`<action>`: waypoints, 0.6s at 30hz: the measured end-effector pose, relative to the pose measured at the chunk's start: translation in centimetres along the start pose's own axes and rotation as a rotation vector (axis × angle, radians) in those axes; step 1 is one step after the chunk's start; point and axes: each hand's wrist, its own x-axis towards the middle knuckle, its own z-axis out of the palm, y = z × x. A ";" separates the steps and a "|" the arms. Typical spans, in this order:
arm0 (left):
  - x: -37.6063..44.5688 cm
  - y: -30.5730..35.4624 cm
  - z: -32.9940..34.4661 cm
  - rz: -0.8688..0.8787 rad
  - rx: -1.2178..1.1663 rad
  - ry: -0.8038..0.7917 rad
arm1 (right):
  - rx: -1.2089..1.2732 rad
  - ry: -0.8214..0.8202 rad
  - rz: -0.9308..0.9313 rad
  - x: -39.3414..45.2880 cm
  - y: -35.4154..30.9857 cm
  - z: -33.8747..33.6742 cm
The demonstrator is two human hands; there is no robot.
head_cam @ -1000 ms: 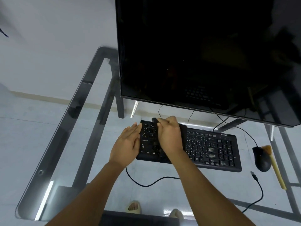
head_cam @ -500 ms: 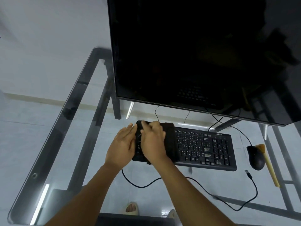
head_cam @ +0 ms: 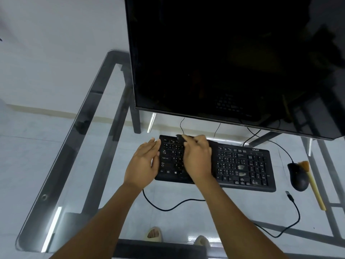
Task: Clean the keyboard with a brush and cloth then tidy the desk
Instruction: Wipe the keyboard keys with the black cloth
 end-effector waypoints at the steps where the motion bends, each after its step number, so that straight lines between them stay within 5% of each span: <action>1: 0.0 0.0 0.0 0.007 0.000 0.004 | -0.003 -0.013 0.045 -0.4 -0.5 -0.2; 6: -0.1 -0.2 0.0 0.033 -0.002 -0.015 | -0.055 -0.220 -0.297 -4.7 -2.9 0.8; 11: 0.2 0.3 -0.4 0.073 -0.008 0.014 | 0.010 -0.064 -0.064 -4.1 1.6 -0.8; 15: 0.0 0.2 -0.1 0.065 -0.041 0.002 | -0.058 -0.272 -0.475 -6.9 -0.4 -0.6; 18: 0.5 0.4 -0.2 0.021 -0.047 0.028 | -0.061 -0.125 -0.263 -4.9 3.2 -2.1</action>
